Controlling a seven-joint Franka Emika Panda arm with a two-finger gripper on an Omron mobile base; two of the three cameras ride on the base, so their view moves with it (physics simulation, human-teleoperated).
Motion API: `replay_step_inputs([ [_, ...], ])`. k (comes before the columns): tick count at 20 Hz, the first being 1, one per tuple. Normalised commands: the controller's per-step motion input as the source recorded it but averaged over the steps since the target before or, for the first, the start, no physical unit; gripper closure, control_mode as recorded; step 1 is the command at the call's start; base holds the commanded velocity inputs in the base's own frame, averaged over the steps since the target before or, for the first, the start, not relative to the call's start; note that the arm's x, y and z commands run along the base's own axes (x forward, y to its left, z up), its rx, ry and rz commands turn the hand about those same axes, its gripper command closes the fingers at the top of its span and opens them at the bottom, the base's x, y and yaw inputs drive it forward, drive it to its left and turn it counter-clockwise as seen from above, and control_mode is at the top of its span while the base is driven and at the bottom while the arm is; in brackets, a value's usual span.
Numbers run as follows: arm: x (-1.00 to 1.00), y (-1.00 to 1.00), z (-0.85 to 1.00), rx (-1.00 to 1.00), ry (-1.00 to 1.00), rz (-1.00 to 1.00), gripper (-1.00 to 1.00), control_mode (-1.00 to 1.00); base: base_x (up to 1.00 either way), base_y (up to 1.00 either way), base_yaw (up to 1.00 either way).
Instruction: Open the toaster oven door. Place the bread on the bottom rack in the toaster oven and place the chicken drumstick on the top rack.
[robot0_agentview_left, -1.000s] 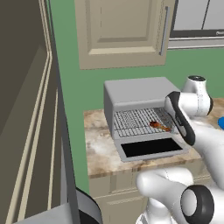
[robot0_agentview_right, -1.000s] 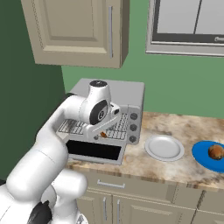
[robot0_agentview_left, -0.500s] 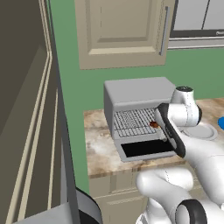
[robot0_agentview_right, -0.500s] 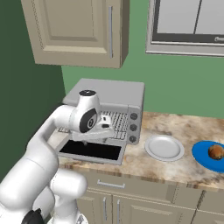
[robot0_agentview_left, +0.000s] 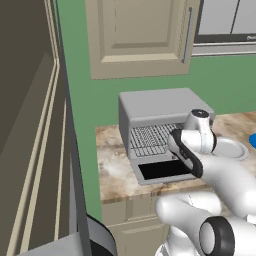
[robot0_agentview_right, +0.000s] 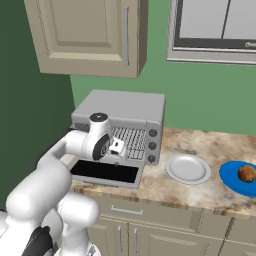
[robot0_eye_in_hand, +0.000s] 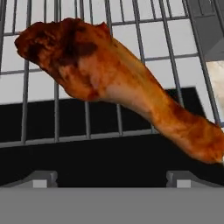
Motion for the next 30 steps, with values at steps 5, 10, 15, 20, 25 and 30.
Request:
replay_step_inputs([
  [5,0.66,0.28,-0.16,0.09,-0.14,-0.20,-1.00,-1.00,0.00,0.00,0.00],
  [10,0.46,0.05,0.01,0.07,-0.11,-0.13,-1.00,-1.00,0.00,0.00,0.00],
  [15,0.48,0.00,0.24,0.04,-0.19,-0.08,-1.00,-1.00,0.00,0.00,0.00],
  [20,0.43,0.00,-0.06,0.00,-0.21,-0.02,-1.00,-1.00,0.00,0.00,0.00],
  [25,0.01,-0.06,-0.09,0.00,-0.21,0.00,-1.00,-1.00,0.00,0.00,0.00],
  [30,-0.01,-0.08,0.01,0.00,-0.09,0.01,-1.00,-1.00,0.00,0.00,0.00],
])
